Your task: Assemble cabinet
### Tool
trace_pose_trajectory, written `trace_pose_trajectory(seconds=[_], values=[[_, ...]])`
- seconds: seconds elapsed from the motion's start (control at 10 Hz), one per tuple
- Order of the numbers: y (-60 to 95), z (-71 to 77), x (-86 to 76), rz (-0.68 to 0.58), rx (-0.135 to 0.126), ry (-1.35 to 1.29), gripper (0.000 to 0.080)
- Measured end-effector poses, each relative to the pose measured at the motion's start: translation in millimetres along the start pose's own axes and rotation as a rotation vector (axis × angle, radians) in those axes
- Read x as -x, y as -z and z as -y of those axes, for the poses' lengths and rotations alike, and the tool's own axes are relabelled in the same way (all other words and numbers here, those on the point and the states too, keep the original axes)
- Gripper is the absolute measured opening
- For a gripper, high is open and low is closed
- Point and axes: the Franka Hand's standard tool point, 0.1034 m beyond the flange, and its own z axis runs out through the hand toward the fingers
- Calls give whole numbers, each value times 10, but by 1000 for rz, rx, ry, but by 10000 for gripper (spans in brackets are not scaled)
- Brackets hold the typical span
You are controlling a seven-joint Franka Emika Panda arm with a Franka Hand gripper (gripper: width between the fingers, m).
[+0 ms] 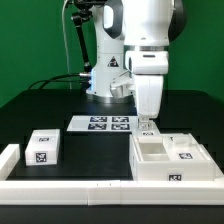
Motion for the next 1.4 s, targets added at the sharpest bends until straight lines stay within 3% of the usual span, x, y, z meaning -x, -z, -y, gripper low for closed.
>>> trace_pose_trajectory(seconds=[0.5,1.0,1.4], values=[[12,-222,29,20,-27,61,71],[11,-249,26,20,-25,46,70],[1,-527,15,29,-34,40,71]])
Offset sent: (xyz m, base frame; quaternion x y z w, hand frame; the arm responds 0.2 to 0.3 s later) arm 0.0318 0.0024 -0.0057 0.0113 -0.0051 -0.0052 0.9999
